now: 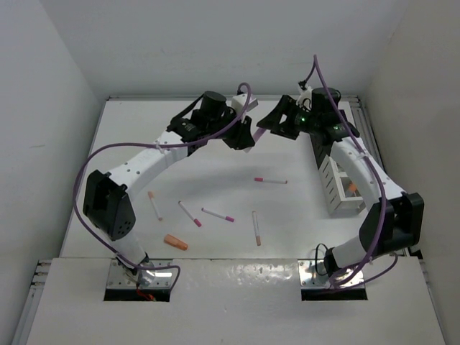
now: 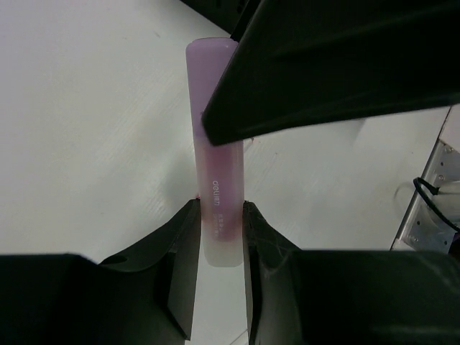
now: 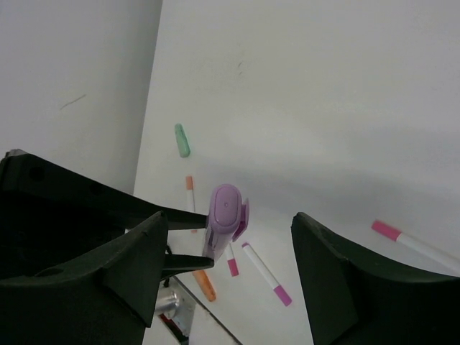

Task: Sort the stationery into containers
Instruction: Pick up the pen from the center of the board, then place the pen in the storage box.

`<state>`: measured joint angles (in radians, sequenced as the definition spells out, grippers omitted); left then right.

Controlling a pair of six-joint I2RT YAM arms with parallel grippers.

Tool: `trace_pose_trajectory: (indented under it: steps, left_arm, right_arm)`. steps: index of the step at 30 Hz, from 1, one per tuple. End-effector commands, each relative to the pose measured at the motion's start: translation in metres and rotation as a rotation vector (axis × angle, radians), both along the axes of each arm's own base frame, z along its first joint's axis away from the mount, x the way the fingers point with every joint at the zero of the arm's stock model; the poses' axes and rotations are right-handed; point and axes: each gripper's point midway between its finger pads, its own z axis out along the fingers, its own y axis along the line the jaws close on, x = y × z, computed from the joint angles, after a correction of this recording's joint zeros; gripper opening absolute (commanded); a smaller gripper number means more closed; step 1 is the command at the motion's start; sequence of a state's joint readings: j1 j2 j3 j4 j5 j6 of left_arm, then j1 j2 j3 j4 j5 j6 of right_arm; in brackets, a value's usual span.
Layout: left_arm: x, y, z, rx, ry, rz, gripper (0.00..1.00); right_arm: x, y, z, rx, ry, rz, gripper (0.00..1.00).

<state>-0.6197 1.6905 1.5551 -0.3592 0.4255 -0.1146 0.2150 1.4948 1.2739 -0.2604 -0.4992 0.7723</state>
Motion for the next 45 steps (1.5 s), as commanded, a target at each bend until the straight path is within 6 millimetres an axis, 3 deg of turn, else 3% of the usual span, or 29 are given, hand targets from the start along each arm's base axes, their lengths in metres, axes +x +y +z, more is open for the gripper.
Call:
trace_pose_trajectory:
  steps: [1,4,7,8,9,10,11,13,14,16,17,18,19,22,23,24,25,28,32,37,45]
  left_arm:
    - [-0.004,-0.011,0.038,-0.072,-0.064,-0.029,0.05]
    - [-0.006,-0.012,0.039,-0.072,-0.069,-0.035,0.05]
    - [-0.007,-0.013,0.036,-0.067,-0.062,-0.038,0.05]
    - [-0.008,-0.013,0.036,-0.067,-0.065,-0.042,0.08]
    - [-0.008,-0.013,0.035,-0.065,-0.062,-0.042,0.13]
    - [-0.007,-0.012,0.035,-0.063,-0.064,-0.038,0.21]
    - [-0.007,-0.011,0.035,-0.063,-0.066,-0.039,0.42]
    - [-0.002,-0.005,0.033,-0.052,-0.065,-0.026,0.64]
    - [0.002,0.002,0.028,-0.027,-0.066,0.000,0.82]
    - [0.014,0.018,0.024,0.002,-0.072,0.050,0.96]
    - [0.023,0.036,0.019,0.023,-0.064,0.069,1.00]
    - [0.025,0.044,0.017,0.031,-0.058,0.066,1.00]
    - [0.029,0.060,0.010,0.031,-0.035,0.065,1.00]
    - [0.028,0.079,-0.011,0.030,0.038,0.058,1.00]
    - [0.034,0.090,-0.018,0.035,0.059,0.078,1.00]
    - [0.035,0.095,-0.023,0.036,0.076,0.081,1.00]
    - [0.039,0.104,-0.030,0.040,0.093,0.101,1.00]
    - [0.048,0.113,-0.038,0.043,0.110,0.128,1.00]
    - [0.054,0.121,-0.041,0.051,0.114,0.166,1.00]
    - [0.056,0.140,-0.044,0.087,0.093,0.233,1.00]
    - [0.052,0.174,-0.053,0.120,0.111,0.312,1.00]
  right_arm:
    - [0.004,0.013,0.016,0.025,-0.051,0.019,0.69]
    - [0.003,0.014,0.011,0.032,-0.040,0.019,0.61]
    - [0.003,0.018,0.016,0.053,-0.048,0.032,0.38]
    - [0.002,0.020,0.018,0.063,-0.052,0.043,0.30]
    - [0.002,0.021,0.022,0.073,-0.063,0.050,0.17]
    - [0.001,0.022,0.025,0.079,-0.072,0.059,0.12]
    - [-0.001,0.023,0.028,0.081,-0.080,0.069,0.08]
    - [-0.006,0.019,0.033,0.059,-0.111,0.086,0.01]
    - [-0.007,0.015,0.034,0.047,-0.122,0.082,0.00]
    - [-0.012,-0.006,0.035,-0.006,-0.154,0.073,0.00]
    - [-0.017,-0.018,0.026,-0.064,-0.173,0.085,0.00]
    - [-0.022,-0.039,0.036,-0.095,-0.223,0.048,0.00]
    - [-0.025,-0.066,0.020,-0.150,-0.210,0.005,0.00]
    - [-0.050,-0.112,0.018,-0.232,-0.238,-0.078,0.00]
    - [-0.054,-0.140,0.006,-0.287,-0.235,-0.127,0.00]
    - [-0.064,-0.155,0.014,-0.326,-0.273,-0.164,0.00]
    - [-0.071,-0.178,0.004,-0.382,-0.264,-0.212,0.00]
    - [-0.090,-0.216,0.001,-0.496,-0.296,-0.318,0.00]
    - [-0.104,-0.247,-0.002,-0.606,-0.280,-0.399,0.00]
    - [-0.117,-0.280,-0.026,-0.727,-0.213,-0.479,0.00]
    - [-0.114,-0.283,-0.056,-0.736,-0.162,-0.431,0.00]
